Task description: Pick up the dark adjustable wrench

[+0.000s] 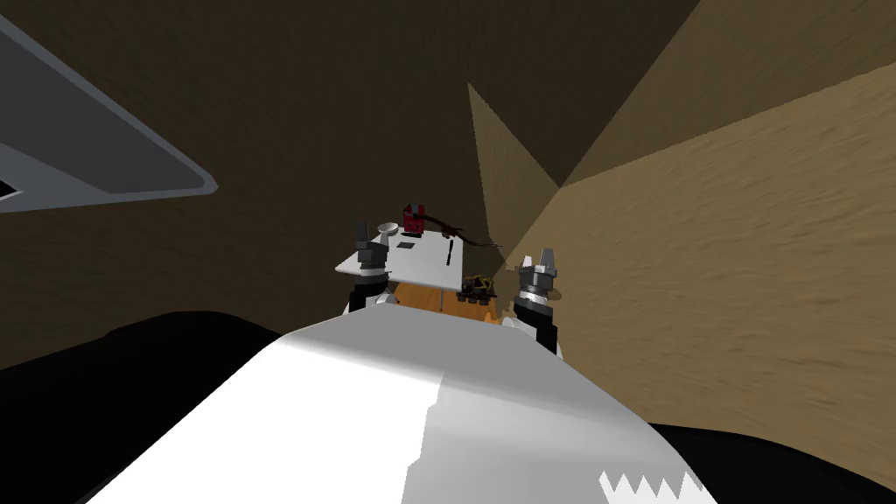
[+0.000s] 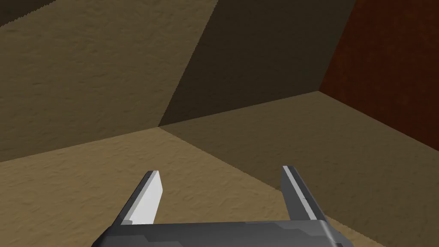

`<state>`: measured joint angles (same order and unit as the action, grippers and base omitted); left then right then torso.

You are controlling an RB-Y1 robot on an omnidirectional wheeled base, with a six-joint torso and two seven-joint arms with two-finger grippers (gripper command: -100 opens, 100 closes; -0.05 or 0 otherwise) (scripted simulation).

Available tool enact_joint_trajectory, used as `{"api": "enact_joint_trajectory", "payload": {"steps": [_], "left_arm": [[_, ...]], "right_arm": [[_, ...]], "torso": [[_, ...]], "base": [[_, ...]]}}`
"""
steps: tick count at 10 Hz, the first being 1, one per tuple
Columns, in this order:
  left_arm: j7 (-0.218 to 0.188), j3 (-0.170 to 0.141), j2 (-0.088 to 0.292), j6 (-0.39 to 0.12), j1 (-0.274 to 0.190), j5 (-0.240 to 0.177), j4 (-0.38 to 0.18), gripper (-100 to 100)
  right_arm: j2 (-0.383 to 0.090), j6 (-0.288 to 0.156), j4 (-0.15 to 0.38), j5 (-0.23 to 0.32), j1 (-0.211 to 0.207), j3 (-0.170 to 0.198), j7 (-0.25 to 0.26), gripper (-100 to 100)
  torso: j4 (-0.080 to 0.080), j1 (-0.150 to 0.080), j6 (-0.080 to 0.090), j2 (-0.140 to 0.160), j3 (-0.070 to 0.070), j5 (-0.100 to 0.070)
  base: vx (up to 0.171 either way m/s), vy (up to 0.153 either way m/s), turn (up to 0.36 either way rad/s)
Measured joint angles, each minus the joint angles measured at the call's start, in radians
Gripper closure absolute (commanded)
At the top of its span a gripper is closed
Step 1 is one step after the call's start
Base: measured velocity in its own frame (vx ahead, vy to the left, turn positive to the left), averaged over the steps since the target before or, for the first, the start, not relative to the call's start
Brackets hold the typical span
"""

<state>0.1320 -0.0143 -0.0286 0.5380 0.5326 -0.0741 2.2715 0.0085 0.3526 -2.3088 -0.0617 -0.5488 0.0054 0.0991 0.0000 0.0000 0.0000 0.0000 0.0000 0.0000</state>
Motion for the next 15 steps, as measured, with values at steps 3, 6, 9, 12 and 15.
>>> {"api": "enact_joint_trajectory", "payload": {"steps": [3, 6, 9, 12, 15], "left_arm": [[-0.046, -0.017, 0.063, -0.042, 0.002, -0.017, -0.004, -100], [-0.122, -0.051, 0.125, -0.106, 0.001, -0.046, -0.024, -100], [-0.197, -0.078, 0.165, -0.183, 0.007, -0.074, -0.031, -100], [-0.277, -0.116, 0.203, -0.260, 0.019, -0.107, -0.041, -100], [-0.350, -0.142, 0.228, -0.327, 0.019, -0.130, -0.062, -100]], "right_arm": [[0.000, 0.000, 0.000, 0.000, 0.000, 0.000, 0.000, 0], [0.000, 0.000, 0.000, 0.000, 0.000, 0.000, 0.000, 0], [0.000, 0.000, 0.000, 0.000, 0.000, 0.000, 0.000, 0], [0.000, 0.000, 0.000, 0.000, 0.000, 0.000, 0.000, 0], [0.000, 0.000, 0.000, 0.000, 0.000, 0.000, 0.000, 0]], "torso": [[0.001, 0.000, 0.000, 0.006, 0.003, 0.000], [0.002, 0.000, 0.000, 0.006, 0.004, 0.000], [0.001, 0.000, 0.000, 0.005, 0.003, 0.000], [0.001, -0.001, 0.000, 0.004, 0.002, 0.000], [0.001, 0.000, 0.000, 0.003, 0.002, 0.000]], "base": [[-0.088, -0.008, -0.178], [-0.087, -0.022, -0.172], [-0.077, -0.023, -0.202], [-0.050, -0.022, -0.148], [-0.043, -0.028, -0.205]]}}
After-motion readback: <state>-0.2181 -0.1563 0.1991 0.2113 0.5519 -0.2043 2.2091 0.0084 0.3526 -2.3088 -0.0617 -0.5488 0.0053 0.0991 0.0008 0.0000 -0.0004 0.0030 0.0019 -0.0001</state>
